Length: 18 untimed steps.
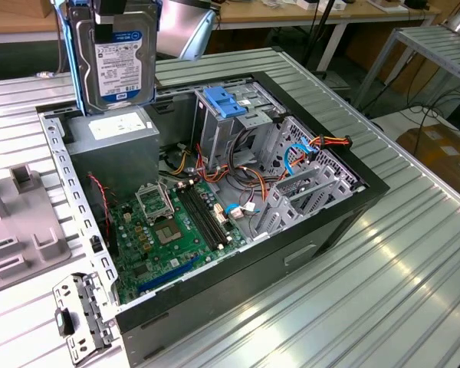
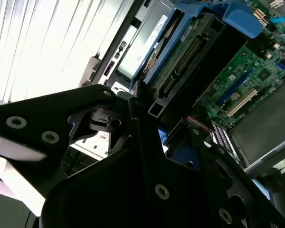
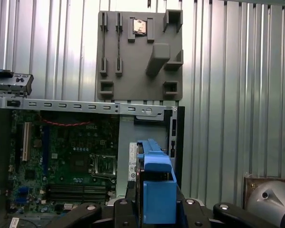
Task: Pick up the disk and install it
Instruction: 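Pick up the disk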
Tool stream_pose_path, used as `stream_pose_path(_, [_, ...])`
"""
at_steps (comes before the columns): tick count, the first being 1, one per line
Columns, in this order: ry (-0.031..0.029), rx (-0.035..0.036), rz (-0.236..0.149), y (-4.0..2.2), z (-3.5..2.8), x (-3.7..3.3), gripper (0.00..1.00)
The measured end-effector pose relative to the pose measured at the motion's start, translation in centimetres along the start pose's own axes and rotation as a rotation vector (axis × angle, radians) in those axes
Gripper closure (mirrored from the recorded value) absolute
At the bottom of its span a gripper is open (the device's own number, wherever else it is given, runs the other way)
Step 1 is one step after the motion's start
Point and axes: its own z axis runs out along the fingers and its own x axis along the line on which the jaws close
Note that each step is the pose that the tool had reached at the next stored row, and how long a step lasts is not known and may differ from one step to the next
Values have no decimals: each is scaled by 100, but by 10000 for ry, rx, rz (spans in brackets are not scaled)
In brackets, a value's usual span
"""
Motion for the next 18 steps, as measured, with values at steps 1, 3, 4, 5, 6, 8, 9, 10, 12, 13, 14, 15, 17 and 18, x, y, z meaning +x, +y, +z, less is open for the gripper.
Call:
stream_pose_path(1, [0, 0, 0, 0, -1, 7, 63])
stream_pose_path(3, [0, 0, 1, 0, -1, 23, 63])
stream_pose_path(4, [0, 0, 0, 0, -2, 30, 63])
stream_pose_path(5, [0, 0, 0, 0, -3, 39, 63])
stream_pose_path(6, [0, 0, 0, 0, -3, 46, 63])
stream_pose_path(8, [1, -1, 1, 0, -5, 69, 63])
stream_pose_path(9, [0, -1, 0, 0, -5, 76, 63])
stream_pose_path(10, [0, -1, 1, 0, -5, 86, 63])
stream_pose_path(12, [0, -1, 0, 0, -7, 107, 63])
stream_pose_path(13, [0, 0, 0, 0, -7, 114, 63])
stream_pose_path(14, [0, 0, 0, 0, -7, 121, 63])
stream_pose_path(15, [0, 0, 0, 0, -8, 129, 63])
stream_pose_path(17, [0, -1, 1, 0, -9, 142, 63])
stream_pose_path(18, [0, 0, 0, 0, -9, 152, 63])
